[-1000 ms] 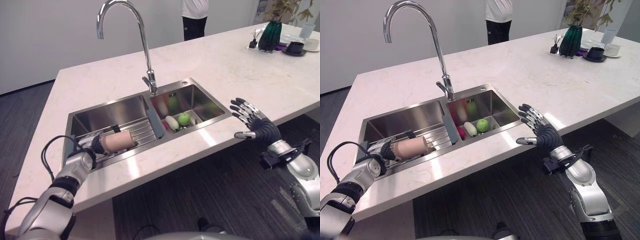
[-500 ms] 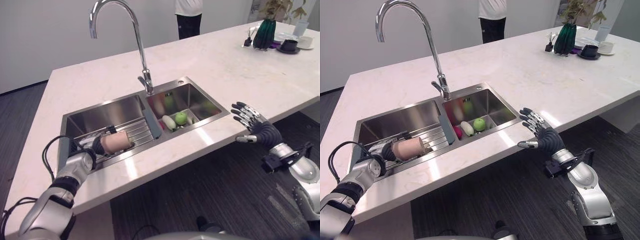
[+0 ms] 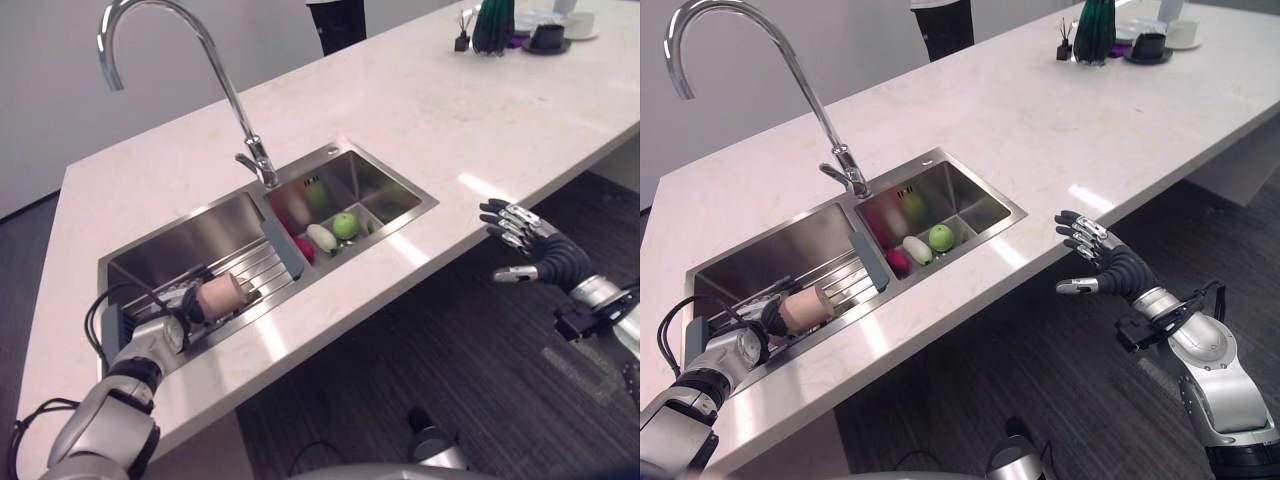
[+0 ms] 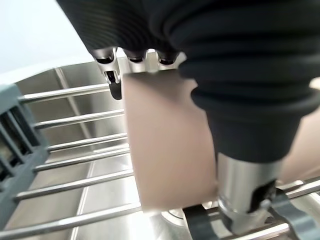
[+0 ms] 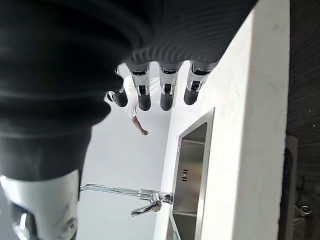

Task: Place the dishes in the dishwasher.

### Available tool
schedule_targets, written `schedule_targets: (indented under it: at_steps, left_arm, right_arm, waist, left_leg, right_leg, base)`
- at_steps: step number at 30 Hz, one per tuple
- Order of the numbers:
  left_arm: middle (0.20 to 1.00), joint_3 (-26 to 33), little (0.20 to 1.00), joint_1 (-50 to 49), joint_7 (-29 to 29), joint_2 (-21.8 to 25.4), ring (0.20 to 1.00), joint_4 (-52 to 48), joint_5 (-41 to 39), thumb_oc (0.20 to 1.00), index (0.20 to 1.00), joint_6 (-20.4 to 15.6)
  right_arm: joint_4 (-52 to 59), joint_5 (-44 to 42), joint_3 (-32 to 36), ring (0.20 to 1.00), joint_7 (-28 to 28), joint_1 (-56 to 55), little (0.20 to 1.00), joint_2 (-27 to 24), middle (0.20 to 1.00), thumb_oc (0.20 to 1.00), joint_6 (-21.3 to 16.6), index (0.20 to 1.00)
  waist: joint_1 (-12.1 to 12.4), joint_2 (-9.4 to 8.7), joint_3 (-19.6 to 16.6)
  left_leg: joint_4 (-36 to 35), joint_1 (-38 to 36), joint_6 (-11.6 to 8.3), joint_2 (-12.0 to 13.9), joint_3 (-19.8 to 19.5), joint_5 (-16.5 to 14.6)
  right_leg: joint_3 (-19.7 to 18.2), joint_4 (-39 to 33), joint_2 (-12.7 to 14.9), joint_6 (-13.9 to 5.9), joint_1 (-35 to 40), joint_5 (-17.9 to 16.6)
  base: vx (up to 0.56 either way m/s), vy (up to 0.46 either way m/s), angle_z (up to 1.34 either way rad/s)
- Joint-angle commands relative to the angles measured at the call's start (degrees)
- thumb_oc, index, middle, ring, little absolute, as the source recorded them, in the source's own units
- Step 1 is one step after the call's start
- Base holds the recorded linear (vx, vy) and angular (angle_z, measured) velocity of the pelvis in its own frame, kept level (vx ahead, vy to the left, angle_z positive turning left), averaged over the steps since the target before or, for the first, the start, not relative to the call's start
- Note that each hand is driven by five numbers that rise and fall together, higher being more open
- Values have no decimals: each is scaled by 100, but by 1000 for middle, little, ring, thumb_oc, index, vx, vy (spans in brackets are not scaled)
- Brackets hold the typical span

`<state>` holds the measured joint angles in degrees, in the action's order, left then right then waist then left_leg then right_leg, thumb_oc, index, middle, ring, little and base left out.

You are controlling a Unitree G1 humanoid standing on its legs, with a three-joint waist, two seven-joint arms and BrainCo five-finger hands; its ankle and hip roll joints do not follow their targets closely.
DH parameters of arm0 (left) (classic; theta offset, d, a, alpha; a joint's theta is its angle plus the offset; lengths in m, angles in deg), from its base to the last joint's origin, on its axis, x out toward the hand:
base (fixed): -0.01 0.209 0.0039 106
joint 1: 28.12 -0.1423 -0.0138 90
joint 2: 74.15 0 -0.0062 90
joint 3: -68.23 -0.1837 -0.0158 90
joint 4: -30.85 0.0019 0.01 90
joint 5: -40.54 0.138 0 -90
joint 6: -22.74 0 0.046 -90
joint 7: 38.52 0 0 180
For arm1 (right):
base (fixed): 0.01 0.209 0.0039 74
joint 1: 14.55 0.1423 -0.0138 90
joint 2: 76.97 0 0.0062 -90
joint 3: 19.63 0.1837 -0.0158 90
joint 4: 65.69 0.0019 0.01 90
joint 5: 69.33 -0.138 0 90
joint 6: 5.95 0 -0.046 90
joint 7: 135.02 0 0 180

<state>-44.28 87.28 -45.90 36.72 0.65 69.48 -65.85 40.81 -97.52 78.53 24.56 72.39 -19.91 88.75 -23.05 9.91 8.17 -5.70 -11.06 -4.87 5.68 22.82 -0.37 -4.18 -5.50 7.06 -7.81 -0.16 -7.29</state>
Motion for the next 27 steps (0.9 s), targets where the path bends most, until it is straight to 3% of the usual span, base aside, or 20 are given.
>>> schedule_targets:
  at_steps: [1,10,16,19,23,27]
  left_arm:
    - [200,-81,200,433,-219,326,200,249,-49,200,200,-36]
    - [200,-35,200,471,-631,246,200,-93,256,200,200,22]
    - [200,169,200,246,-1019,459,200,-467,380,200,200,-312]
    - [200,441,200,111,-1194,640,200,-901,233,200,200,-496]
    - [200,1212,200,-262,-1648,820,200,-1871,-725,200,200,-869]
    - [200,2028,200,-1020,-2452,943,200,-2848,-896,200,200,-1394]
  right_arm:
    - [175,-237,378,1000,-132,507,1000,-86,1000,1000,-163,1000]
    - [228,-23,405,1000,-185,415,1000,194,1000,1000,-202,1000]
    - [234,60,501,1000,-109,186,1000,458,1000,1000,-288,1000]
    - [251,139,502,1000,22,19,1000,638,1000,1000,-383,1000]
    - [337,194,488,1000,130,-158,1000,1034,1000,1000,-789,1000]
    - [338,101,424,1000,333,-228,1000,1410,1000,1000,-1093,1000]
  waist:
    - [-84,-281,-24]
    - [-10,-286,-83]
    - [119,-342,-189]
    - [221,-387,-229]
    - [491,-496,-274]
    - [817,-649,-351]
  left_leg:
    - [70,57,-229,375,78,98]
    - [70,12,-229,398,70,69]
    - [70,8,-244,452,29,72]
    - [70,11,-232,475,-32,68]
    - [70,25,-204,526,-173,52]
    - [70,49,-209,590,-340,51]
  right_leg:
    - [-159,138,353,-329,99,373]
    - [20,107,452,-367,172,367]
    - [171,84,463,-370,241,374]
    - [250,73,450,-359,277,380]
    - [446,50,440,-331,359,413]
    - [646,50,426,-295,442,466]
  base:
    - [-6,110,-6]
    - [-46,-1,-4]
    - [-52,-61,12]
    - [-51,-103,9]
    - [-80,-133,16]
    - [-61,-168,20]
